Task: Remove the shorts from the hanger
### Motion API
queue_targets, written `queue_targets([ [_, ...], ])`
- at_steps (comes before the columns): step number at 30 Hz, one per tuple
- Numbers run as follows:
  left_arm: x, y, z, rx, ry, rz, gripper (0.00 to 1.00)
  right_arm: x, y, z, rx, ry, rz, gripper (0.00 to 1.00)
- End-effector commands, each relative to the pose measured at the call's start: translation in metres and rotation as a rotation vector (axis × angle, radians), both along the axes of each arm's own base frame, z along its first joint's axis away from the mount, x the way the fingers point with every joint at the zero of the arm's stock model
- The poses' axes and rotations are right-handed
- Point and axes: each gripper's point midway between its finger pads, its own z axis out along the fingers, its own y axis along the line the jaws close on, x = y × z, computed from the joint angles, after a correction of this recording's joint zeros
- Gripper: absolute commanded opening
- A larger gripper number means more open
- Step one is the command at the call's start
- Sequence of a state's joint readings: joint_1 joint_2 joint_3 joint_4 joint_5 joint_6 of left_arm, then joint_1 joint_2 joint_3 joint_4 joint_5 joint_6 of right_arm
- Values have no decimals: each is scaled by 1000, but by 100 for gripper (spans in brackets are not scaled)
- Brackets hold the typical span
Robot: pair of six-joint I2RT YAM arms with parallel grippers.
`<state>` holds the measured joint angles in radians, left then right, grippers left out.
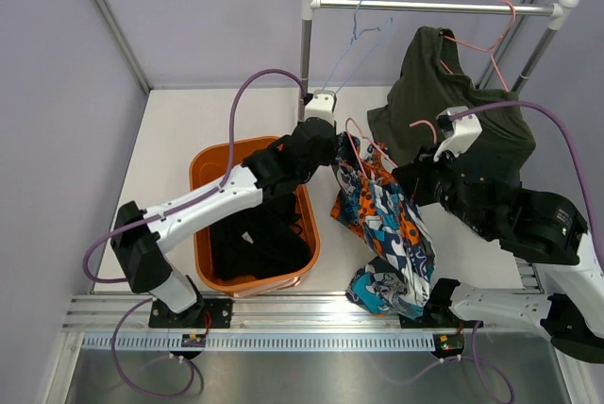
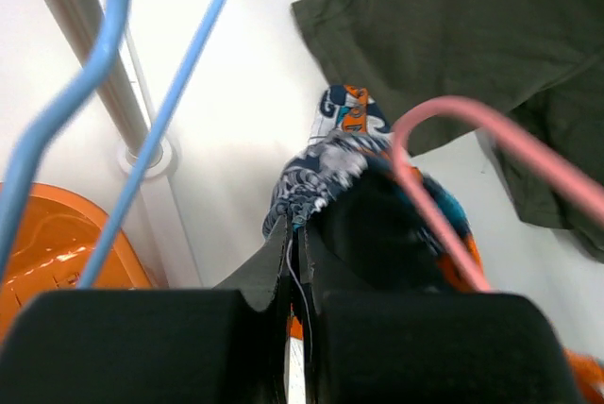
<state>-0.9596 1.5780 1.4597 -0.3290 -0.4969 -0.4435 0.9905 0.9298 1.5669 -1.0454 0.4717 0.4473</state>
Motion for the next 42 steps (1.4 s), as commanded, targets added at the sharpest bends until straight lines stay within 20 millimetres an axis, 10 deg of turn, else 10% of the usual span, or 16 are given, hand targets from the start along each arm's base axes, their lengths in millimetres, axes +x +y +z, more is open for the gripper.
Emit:
queue_targets([
  [1, 9, -8, 5, -8, -11, -9, 0, -6, -8, 23, 47, -51, 5, 0],
  [5, -10, -25, 6, -41, -25, -115, 0, 1, -11, 23, 38, -69, -31, 0],
  [11, -104, -55, 52, -97, -145, -449, 0, 18, -10, 16, 0, -106, -100, 0],
  [19, -204, -38, 94, -92, -278, -715, 0, 56, -24, 39, -109, -236, -301, 0],
  [25, -191, 10, 154, -130, -371, -559, 0, 79, -64, 64, -154, -265, -478, 0],
  [33, -158, 105, 345, -227, -742, -220, 0, 71, -82, 65, -99, -260, -491, 0],
  [37, -168, 187, 448, -406, -961, -52, 0, 69, -81, 54, -99, -236, -475, 0],
  [42, -172, 237, 476, -394, -1086, 75, 1, 69, -75, 48, -99, -227, -453, 0],
])
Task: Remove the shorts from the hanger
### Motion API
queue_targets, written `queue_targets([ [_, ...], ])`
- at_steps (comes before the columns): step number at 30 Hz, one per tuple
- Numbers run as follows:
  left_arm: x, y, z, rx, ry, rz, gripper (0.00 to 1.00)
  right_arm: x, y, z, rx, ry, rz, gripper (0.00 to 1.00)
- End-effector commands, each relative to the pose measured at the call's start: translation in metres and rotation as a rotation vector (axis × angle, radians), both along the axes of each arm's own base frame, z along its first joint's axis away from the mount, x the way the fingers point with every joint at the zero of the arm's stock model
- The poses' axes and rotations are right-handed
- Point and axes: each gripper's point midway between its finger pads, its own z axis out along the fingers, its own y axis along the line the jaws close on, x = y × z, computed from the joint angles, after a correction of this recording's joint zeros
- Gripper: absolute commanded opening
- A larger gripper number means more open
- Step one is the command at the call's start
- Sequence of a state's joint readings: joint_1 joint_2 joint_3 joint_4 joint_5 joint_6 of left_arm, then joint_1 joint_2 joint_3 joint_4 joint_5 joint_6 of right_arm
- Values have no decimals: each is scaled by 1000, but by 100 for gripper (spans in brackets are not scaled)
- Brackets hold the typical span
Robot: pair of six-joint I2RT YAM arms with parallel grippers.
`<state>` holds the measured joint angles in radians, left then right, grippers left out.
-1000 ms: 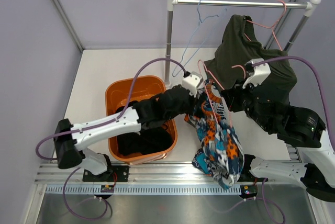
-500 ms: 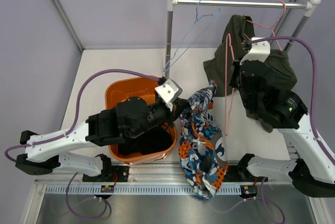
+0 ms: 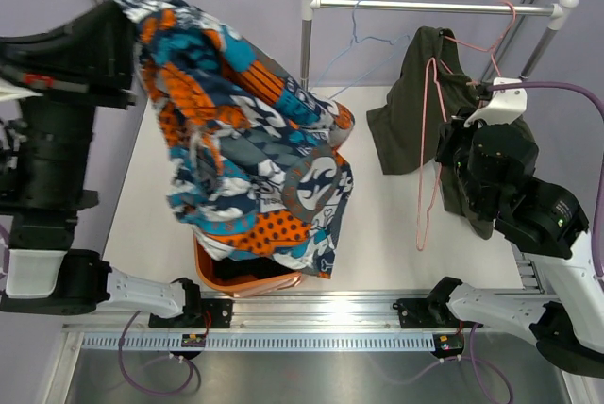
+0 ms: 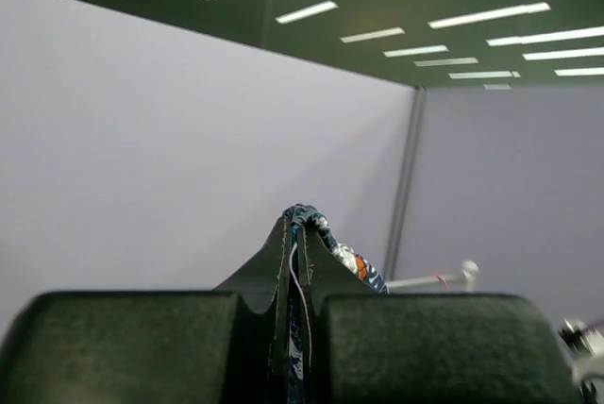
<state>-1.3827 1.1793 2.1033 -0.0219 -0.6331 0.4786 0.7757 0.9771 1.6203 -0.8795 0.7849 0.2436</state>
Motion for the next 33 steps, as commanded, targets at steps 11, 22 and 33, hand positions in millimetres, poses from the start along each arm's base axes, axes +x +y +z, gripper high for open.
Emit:
queue_targets([
  [11, 26, 8, -61, 122, 4, 247, 2, 8, 16, -6, 21, 9, 38, 0],
  [22, 72, -28, -215, 235, 412, 329, 1, 0, 10, -14, 36, 16, 43, 0],
  [33, 58, -20, -472, 253, 969, 242, 0, -7, 13, -11, 52, 8, 94, 0],
])
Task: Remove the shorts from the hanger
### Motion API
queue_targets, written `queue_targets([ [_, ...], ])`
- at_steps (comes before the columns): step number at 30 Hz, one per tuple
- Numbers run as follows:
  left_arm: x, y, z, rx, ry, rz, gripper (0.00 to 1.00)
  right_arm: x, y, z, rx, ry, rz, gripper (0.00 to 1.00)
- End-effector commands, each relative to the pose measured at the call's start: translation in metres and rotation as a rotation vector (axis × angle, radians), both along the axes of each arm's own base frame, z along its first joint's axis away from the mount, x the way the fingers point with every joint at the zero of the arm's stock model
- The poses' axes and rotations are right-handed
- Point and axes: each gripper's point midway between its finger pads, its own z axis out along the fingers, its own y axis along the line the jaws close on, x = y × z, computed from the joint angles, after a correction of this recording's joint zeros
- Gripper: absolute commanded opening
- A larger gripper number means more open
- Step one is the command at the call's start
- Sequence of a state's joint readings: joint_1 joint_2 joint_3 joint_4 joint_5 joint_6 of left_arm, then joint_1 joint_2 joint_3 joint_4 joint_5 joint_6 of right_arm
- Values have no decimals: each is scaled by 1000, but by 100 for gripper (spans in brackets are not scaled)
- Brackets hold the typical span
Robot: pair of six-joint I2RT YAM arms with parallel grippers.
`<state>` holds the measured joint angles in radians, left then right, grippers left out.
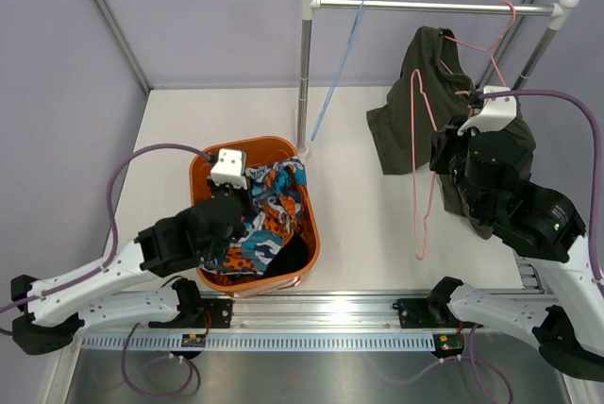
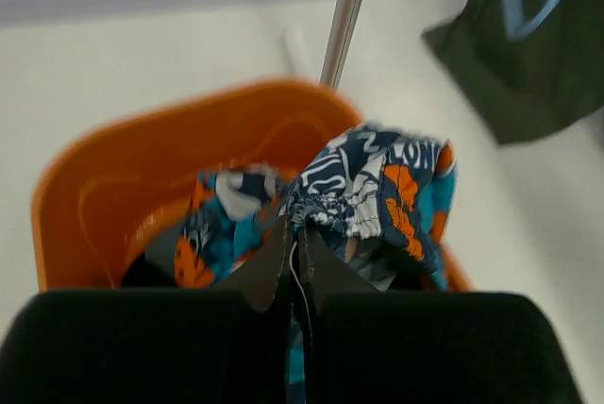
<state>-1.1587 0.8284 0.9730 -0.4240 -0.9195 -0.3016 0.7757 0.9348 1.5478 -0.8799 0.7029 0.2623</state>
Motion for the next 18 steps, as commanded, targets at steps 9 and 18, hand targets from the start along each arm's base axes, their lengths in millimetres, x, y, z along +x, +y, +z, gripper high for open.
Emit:
queue_targets([
  [9, -25, -9, -152, -468, 440, 3, 9, 2, 9, 4, 35, -9, 31, 0],
  [18, -31, -39, -210, -504, 650, -74, 25, 4, 15, 2, 24, 13, 54, 0],
])
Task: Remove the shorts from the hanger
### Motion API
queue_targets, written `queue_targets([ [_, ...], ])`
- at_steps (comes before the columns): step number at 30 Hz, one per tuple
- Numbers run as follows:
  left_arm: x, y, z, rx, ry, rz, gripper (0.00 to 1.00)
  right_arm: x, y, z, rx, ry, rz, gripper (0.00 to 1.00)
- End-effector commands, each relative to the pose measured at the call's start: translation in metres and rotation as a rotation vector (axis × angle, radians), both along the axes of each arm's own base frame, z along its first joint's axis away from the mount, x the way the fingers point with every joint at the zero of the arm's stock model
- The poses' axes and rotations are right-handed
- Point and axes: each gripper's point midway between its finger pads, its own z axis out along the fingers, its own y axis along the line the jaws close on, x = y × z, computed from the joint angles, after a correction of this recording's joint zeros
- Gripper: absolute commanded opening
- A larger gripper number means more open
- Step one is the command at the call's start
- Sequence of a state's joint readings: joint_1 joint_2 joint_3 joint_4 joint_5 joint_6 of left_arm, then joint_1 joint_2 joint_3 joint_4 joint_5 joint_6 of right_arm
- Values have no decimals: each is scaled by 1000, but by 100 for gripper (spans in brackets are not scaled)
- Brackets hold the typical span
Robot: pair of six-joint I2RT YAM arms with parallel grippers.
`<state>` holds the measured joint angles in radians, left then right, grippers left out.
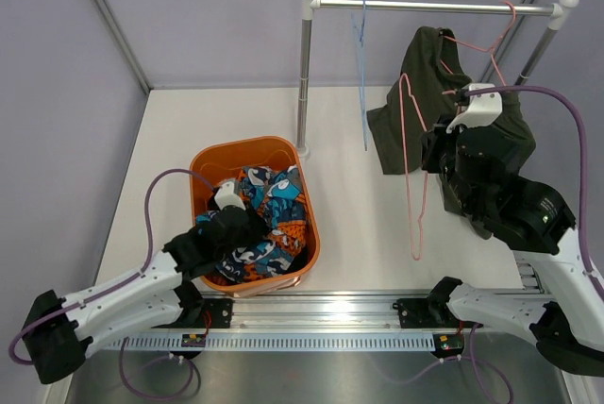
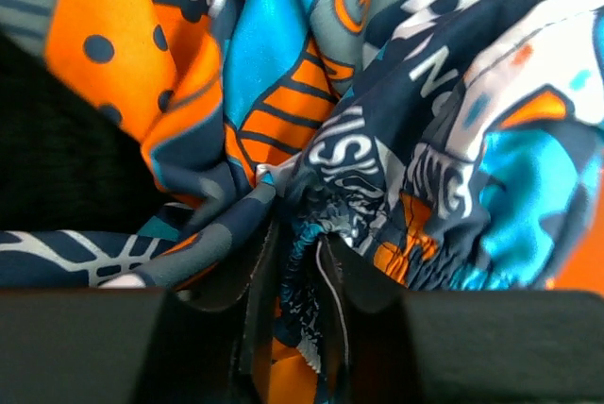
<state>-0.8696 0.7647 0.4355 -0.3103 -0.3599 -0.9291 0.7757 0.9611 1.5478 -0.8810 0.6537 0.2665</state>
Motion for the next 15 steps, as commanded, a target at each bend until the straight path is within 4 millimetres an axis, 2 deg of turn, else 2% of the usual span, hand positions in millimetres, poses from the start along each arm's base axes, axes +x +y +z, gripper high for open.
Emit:
queue_targets([
  [1, -7, -29, -6, -129, 81, -76, 26, -1, 1, 8, 30, -13, 7, 0],
  [4, -6, -29, -5, -116, 78, -91, 31, -2, 0, 9, 22, -10, 8, 0],
  [6, -3, -25, 12, -118, 31, -84, 36, -2, -2, 11, 21, -12, 5, 0],
  [7, -2, -23, 20, -111, 3, -91, 45, -3, -2, 12, 21, -12, 7, 0],
  [8, -2, -19, 24, -98, -8, -89, 49, -3, -2, 13, 19, -12, 9, 0],
  [9, 0, -17, 44, -118, -58, -84, 55, -3, -2, 16, 24, -18, 11, 0],
  [10, 1, -14, 52, -105, -83, -92, 61, -3, -1, 17, 23, -19, 17, 0],
  [11, 0, -11, 56, -91, -90, -94, 73, -2, 1, 17, 16, -18, 24, 0],
  [12, 1, -9, 75, -105, -130, -94, 79, -1, 2, 18, 14, -20, 28, 0],
  [13, 0, -7, 81, -87, -151, -110, 85, 0, 3, 19, -2, -21, 33, 0],
  [14, -1, -5, 87, -75, -160, -117, 97, 4, 8, 18, -17, -18, 45, 0],
  [15, -2, -5, 96, -70, -180, -133, 99, 6, 11, 18, -28, -22, 59, 0],
])
